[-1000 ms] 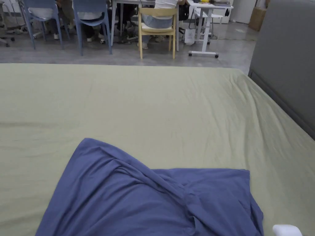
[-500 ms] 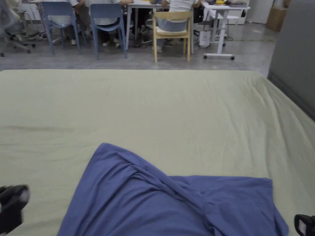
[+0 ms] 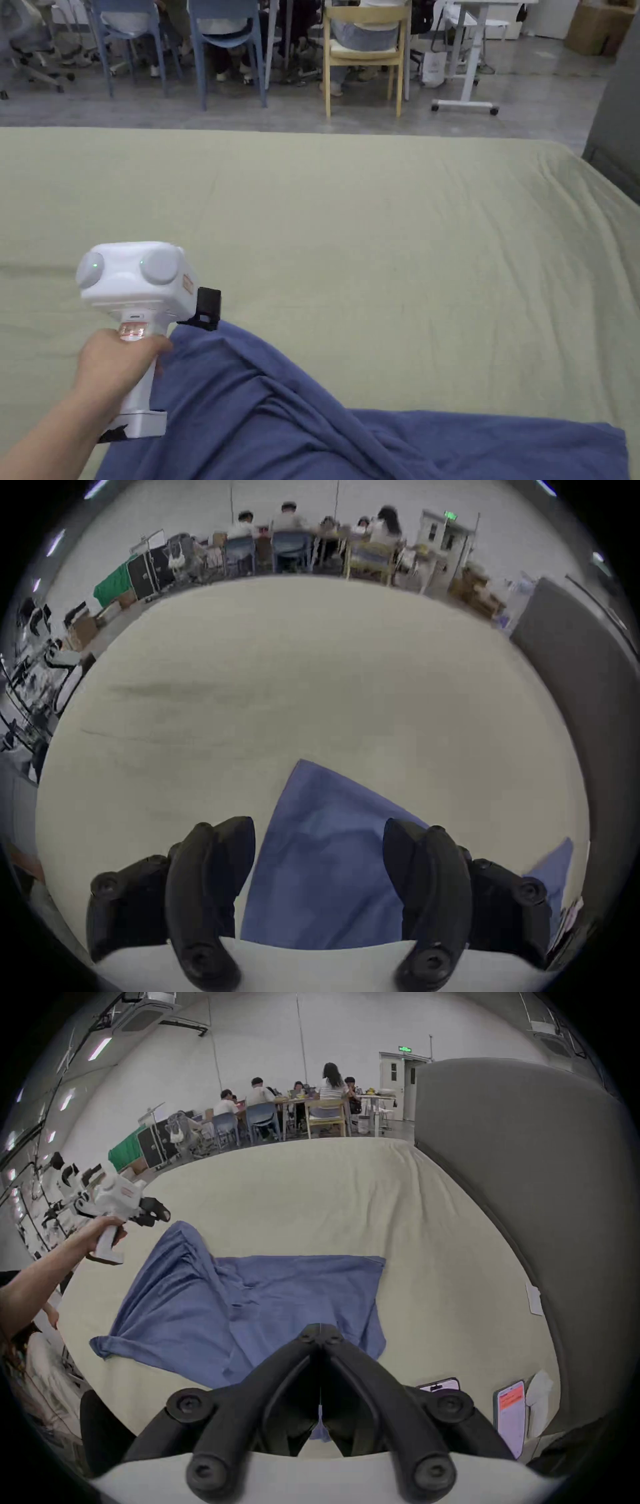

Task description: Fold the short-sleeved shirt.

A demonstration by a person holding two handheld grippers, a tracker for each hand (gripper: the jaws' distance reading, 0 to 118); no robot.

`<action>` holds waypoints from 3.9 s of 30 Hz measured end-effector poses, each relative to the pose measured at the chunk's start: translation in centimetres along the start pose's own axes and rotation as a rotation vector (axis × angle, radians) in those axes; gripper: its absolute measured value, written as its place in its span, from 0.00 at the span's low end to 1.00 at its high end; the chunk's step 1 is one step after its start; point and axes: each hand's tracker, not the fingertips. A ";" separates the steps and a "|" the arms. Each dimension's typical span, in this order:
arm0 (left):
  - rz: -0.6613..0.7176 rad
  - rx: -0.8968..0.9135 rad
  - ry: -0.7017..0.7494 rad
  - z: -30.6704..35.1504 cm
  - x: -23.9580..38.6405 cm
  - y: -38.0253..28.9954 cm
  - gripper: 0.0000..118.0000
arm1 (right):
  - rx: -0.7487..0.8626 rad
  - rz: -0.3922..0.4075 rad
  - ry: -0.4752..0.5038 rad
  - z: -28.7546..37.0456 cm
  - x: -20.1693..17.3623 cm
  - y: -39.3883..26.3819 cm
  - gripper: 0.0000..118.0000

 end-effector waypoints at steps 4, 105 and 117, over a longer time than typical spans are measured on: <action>0.022 -0.057 -0.025 -4.4 0.7 0.7 0.72 | -0.025 -0.007 -0.038 -1.3 1.1 0.4 0.02; 0.085 0.319 -0.069 25.8 -13.4 -34.5 0.02 | -0.056 -0.321 0.138 0.7 7.5 -6.8 0.04; 0.033 0.119 0.044 21.4 -13.1 -38.5 0.48 | -0.255 -0.181 -0.039 -3.9 6.6 -11.0 0.35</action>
